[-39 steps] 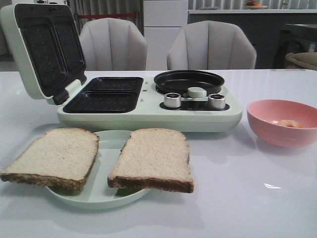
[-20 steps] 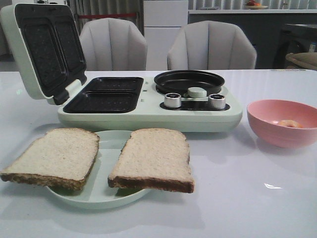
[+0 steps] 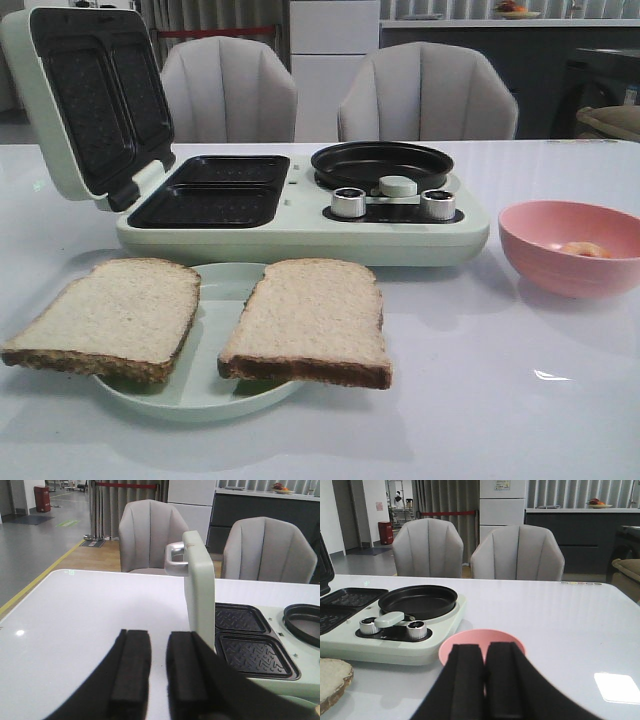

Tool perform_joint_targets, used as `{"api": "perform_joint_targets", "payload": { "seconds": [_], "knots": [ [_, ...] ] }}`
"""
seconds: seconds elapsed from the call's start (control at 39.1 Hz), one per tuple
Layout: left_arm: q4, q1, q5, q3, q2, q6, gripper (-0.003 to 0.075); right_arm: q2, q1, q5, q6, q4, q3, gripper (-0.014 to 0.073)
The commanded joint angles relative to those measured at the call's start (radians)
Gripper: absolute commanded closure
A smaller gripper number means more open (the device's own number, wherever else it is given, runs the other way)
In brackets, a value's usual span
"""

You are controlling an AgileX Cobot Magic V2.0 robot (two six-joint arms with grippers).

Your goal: Make breakfast with bread and shrimp

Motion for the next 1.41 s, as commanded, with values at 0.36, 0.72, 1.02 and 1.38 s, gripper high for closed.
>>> {"api": "perform_joint_targets", "payload": {
  "seconds": [0.36, 0.72, 1.02, 1.38],
  "knots": [
    [0.004, 0.001, -0.128, -0.030, 0.071, -0.009, 0.0102, -0.021, -0.005, -0.080, -0.003, -0.014, -0.016, 0.0432],
    [-0.044, 0.001, -0.173, -0.030, 0.071, -0.009, 0.0102, -0.021, -0.005, -0.080, -0.003, -0.014, -0.016, 0.0432],
    [0.300, -0.082, -0.023, -0.030, 0.081, -0.108, 0.0102, -0.021, -0.005, -0.080, -0.003, -0.014, -0.016, 0.0432],
    [0.663, -0.471, 0.205, -0.030, 0.220, -0.126, 0.0102, -0.021, -0.005, -0.080, -0.003, -0.014, -0.016, 0.0432]
  ]
}}
